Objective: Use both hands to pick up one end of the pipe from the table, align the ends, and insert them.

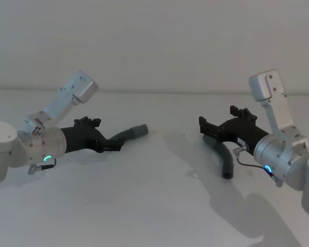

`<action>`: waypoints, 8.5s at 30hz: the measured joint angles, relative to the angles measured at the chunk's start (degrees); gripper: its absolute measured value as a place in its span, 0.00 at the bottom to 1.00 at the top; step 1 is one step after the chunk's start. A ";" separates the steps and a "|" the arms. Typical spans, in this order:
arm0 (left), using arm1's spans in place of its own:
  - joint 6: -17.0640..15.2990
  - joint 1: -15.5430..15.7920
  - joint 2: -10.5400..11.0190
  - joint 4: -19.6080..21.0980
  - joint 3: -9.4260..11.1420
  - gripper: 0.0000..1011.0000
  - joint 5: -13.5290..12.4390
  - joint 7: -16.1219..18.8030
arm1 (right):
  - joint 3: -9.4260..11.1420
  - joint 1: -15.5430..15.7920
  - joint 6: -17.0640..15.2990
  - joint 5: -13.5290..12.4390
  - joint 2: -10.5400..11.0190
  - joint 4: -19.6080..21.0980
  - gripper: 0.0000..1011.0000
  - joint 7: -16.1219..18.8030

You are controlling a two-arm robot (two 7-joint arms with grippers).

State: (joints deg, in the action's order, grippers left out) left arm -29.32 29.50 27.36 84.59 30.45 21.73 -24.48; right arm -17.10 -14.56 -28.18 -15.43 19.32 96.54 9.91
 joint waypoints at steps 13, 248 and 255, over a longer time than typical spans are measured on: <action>5.10 2.36 -1.58 -6.39 1.59 0.99 -2.88 0.10 | -0.38 -1.03 -2.66 0.63 -1.00 -2.54 0.99 0.00; 28.91 28.50 4.14 -14.13 17.64 0.31 -16.84 -32.85 | -12.56 -10.98 30.07 18.61 12.57 -7.98 0.09 23.27; 28.85 28.48 4.16 -14.29 17.95 0.31 -16.19 -33.16 | -12.39 -10.88 29.69 18.20 12.00 -7.60 0.09 22.64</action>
State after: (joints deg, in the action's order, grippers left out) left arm -0.47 57.98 31.51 70.30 48.40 5.54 -57.65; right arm -29.49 -25.44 1.50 2.77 31.32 88.94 32.55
